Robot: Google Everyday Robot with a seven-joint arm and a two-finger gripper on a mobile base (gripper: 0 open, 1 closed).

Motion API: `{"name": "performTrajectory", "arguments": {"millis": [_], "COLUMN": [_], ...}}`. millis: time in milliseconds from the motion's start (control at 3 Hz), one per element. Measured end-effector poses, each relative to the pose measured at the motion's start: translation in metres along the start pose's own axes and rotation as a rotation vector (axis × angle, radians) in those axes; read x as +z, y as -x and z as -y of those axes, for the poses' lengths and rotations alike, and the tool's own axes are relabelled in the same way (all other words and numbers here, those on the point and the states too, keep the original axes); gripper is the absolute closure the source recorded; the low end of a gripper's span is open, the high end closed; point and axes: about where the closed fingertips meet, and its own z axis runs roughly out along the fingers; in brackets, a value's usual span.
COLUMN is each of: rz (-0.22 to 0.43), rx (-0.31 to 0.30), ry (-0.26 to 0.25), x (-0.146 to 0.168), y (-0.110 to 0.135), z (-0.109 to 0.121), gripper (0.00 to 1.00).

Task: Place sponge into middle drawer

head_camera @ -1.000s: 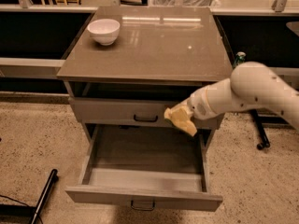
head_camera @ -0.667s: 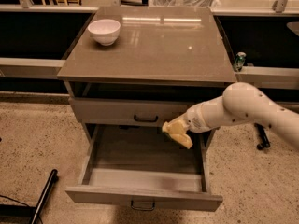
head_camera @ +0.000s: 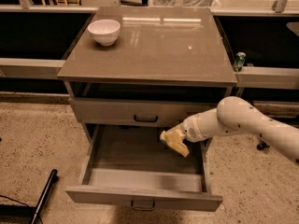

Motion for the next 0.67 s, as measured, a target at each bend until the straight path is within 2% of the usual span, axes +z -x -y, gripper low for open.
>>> {"name": "performTrajectory", "arguments": {"millis": [333,667], "rz": [-0.001,-0.028], "rx": [0.007,0.048], "ry": [0.012,0.050], "x": [0.044,0.096], "y": [-0.046,-0.093], "z": [0.021,0.038], "gripper": [1.00,0.73]}}
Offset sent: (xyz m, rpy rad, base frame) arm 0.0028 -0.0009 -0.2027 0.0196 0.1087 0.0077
